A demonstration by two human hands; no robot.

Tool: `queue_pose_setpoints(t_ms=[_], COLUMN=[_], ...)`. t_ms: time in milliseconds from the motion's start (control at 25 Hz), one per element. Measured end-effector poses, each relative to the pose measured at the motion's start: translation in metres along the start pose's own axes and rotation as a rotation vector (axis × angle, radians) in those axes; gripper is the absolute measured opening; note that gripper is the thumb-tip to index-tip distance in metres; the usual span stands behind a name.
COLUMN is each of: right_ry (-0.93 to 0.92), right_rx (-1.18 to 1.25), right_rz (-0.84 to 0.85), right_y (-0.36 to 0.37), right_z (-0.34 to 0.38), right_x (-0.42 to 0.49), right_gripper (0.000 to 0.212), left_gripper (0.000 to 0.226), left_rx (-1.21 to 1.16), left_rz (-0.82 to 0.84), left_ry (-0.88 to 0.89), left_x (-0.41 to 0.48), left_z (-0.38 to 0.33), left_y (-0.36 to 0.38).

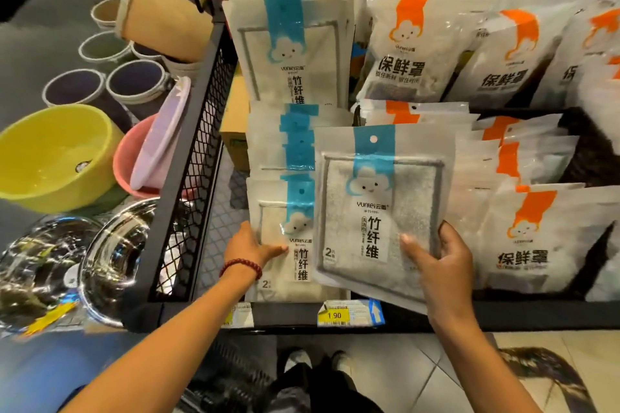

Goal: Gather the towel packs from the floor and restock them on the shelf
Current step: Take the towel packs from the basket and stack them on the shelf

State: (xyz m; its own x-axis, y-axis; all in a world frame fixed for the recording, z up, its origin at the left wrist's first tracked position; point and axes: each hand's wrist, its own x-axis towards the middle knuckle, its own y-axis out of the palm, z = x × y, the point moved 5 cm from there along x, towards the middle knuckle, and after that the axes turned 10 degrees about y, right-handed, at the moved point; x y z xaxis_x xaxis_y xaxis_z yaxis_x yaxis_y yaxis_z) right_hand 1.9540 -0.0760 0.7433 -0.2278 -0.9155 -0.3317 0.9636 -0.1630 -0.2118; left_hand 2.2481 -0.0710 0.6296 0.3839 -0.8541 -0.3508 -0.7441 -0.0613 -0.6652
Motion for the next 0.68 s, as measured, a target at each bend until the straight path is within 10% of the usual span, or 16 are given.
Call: queue_pose_setpoints(t_ms=[360,680], right_ry=[0.098,0.017], right_rx=[-0.144,-0.823], right_rz=[0.354,0.191], right_y=[0.084,0.12], right_z=[-0.015,-0.041], right_x=[-0.001,0.013], right_gripper=[0.027,0.009], left_gripper=[0.028,0.008], left_rx=[-0.158,-0.205], left_rz=[0.064,0.072], left_ry=[0.012,-0.009], left_x=[0.006,0.01], left_z=[0.026,0.032], left_y=[-0.036,-0.038])
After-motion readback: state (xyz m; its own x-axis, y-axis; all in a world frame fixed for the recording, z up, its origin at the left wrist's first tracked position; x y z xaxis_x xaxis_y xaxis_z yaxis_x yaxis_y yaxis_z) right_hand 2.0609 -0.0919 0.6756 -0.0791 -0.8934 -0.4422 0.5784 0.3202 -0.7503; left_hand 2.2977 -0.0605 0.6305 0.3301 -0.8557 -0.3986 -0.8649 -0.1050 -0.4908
